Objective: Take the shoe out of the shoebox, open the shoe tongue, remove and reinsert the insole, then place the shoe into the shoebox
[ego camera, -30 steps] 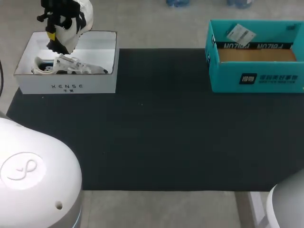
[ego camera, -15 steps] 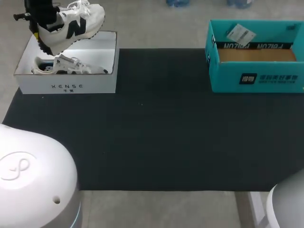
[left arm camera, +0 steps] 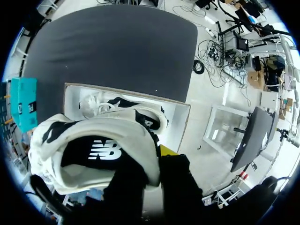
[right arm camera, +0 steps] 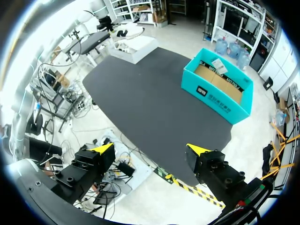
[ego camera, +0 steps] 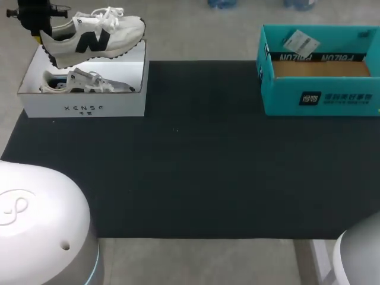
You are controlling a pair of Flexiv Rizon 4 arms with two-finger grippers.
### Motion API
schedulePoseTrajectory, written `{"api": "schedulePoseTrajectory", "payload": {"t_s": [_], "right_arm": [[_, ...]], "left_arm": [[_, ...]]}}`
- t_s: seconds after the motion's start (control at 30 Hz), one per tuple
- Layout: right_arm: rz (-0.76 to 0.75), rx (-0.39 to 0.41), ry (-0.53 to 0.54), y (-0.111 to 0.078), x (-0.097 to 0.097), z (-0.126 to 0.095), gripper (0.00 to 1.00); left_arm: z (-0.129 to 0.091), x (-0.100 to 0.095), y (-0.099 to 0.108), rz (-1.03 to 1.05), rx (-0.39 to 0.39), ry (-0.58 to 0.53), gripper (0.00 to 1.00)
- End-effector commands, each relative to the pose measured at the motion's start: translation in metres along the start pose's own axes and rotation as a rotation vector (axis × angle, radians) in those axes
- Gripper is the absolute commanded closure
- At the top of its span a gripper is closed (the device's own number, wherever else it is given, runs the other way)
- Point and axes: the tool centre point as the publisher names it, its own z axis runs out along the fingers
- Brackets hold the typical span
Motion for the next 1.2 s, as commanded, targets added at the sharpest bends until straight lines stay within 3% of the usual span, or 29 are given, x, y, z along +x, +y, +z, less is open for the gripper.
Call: {"api": "schedulePoseTrajectory", "payload": {"t_s": [0.03,0.3,0.6,0.93,1.2], "right_arm": [[0.001,0.007,0.003,0.003,-0.001,-0.001,0.0],[0.001,0.007,0.003,0.003,-0.001,-0.001,0.0],[0.001,0.007,0.003,0.003,-0.001,-0.001,0.0],[0.001,0.007,0.003,0.003,-0.001,-0.001,0.0],[0.001,0.007,0.003,0.003,-0.001,-0.001,0.0]], "left_arm": [[-0.001,0.007,-0.007,0.271,-0.049,-0.111,1.0],[-0.001,0.007,-0.007,0.271,-0.049,-0.111,1.0],[-0.006,0.017,0.042,0.348,-0.167,0.074,1.0],[0.015,0.033,0.098,0.301,-0.126,0.137,1.0],[0.037,0.035,0.115,0.274,-0.099,0.181,1.0]]}}
